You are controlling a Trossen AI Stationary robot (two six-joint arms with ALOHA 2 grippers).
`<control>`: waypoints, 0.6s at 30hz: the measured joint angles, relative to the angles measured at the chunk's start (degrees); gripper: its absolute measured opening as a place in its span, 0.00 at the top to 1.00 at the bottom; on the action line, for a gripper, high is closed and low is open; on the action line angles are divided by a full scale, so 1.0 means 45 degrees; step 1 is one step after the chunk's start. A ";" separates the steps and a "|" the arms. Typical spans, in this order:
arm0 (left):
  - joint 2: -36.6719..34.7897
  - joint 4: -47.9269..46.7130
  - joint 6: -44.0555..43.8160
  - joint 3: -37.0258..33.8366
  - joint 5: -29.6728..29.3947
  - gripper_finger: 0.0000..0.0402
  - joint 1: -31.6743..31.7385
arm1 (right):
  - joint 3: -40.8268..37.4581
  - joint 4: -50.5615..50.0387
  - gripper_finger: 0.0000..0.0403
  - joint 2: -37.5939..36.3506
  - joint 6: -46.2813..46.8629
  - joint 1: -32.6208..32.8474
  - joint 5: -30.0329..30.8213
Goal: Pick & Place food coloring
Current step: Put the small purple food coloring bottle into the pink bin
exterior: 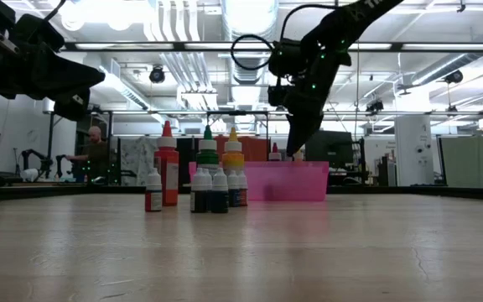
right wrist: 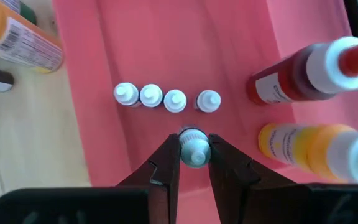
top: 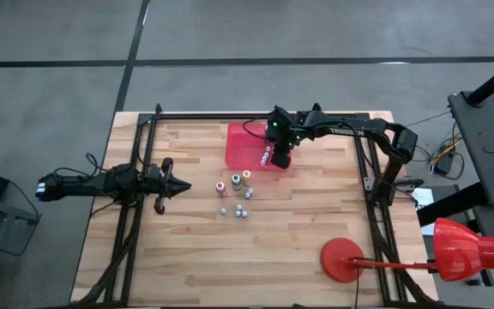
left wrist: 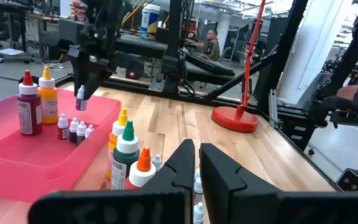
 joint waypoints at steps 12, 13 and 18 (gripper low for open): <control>0.0005 0.0000 0.0000 0.0001 0.0001 1.00 0.0000 | -0.0092 0.0269 0.85 0.0933 -0.0650 -0.0094 0.0116; 0.0000 0.0000 0.0000 0.0000 0.0000 1.00 0.0003 | -0.0105 0.0278 0.85 0.0952 -0.0650 -0.0128 0.0177; 0.0005 0.0000 0.0005 0.0005 0.0000 1.00 0.0004 | -0.0289 0.0449 0.85 0.0952 -0.0650 -0.0300 0.0335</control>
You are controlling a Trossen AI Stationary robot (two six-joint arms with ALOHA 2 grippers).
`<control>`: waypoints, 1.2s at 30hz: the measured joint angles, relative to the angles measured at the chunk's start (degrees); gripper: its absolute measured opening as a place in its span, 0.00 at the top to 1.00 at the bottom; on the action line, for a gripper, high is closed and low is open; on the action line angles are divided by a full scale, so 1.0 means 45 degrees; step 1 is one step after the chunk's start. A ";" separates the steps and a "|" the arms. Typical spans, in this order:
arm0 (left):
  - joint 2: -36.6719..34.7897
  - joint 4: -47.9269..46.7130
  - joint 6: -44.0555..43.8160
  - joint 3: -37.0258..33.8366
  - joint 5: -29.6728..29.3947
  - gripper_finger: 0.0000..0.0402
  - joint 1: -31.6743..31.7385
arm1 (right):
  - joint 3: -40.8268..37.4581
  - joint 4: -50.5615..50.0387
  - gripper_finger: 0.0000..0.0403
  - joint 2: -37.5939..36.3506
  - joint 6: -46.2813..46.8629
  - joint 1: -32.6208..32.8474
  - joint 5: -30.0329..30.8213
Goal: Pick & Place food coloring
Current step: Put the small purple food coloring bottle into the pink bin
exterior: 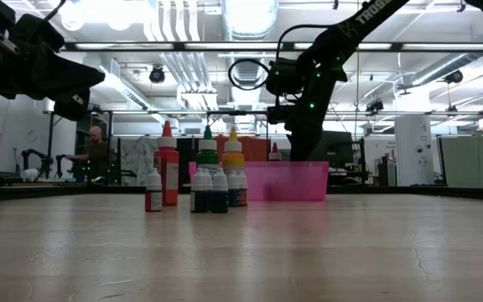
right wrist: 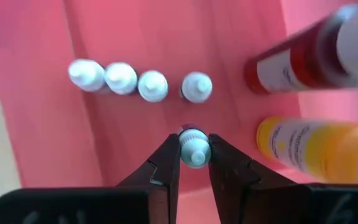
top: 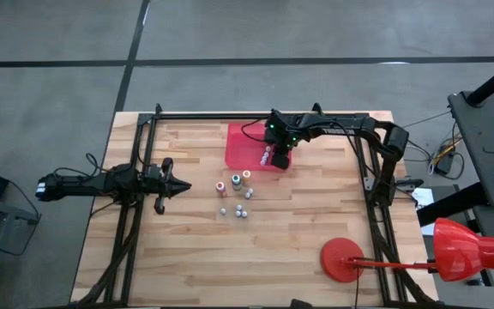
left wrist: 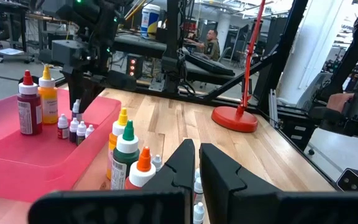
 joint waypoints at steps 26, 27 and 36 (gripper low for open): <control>0.0000 0.0000 0.0000 -0.0003 0.0003 1.00 0.0000 | -0.0600 0.0860 0.85 -0.0015 0.0419 -0.0486 0.0000; 0.0000 0.0000 0.0000 -0.0002 0.0004 1.00 -0.0003 | -0.0600 0.0860 0.85 -0.0015 0.0428 -0.0508 0.0000; 0.0000 0.0000 0.0000 0.0000 0.0001 1.00 -0.0002 | -0.0614 0.0901 0.85 -0.0024 0.0675 -0.0624 0.0003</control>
